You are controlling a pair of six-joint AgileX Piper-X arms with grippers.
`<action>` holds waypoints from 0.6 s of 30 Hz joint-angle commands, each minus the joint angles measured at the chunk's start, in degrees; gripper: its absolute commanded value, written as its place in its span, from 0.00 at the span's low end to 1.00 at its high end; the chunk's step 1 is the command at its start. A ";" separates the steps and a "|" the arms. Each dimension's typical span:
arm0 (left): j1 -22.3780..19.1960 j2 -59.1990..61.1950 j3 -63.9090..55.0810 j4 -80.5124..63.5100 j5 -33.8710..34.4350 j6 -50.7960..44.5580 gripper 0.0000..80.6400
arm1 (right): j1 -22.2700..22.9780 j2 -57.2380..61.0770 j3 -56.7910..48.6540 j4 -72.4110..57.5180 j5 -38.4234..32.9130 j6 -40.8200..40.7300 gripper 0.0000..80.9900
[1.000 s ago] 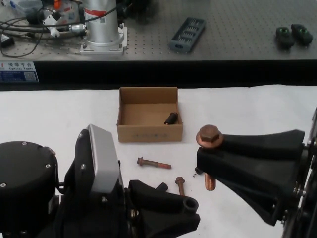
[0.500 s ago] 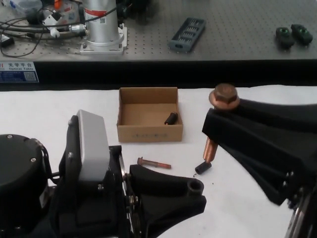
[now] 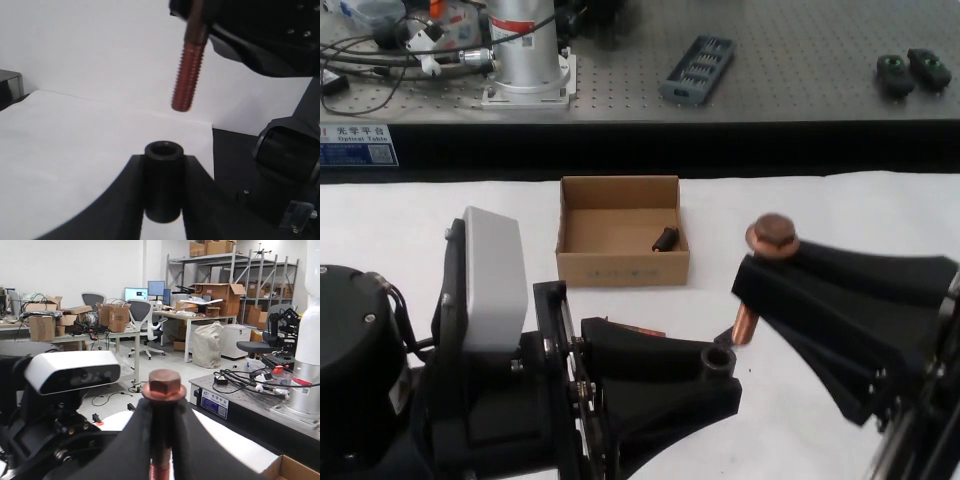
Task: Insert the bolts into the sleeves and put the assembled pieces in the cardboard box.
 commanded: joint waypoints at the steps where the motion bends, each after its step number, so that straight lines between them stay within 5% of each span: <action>1: -0.24 -0.23 -0.14 -2.09 1.46 -1.36 0.01 | -0.48 0.38 -0.19 -2.65 -1.07 0.06 0.05; 18: -0.24 -0.23 -0.14 -3.48 0.99 -1.36 0.01 | -0.77 -0.32 -0.19 1.85 -3.92 0.92 0.05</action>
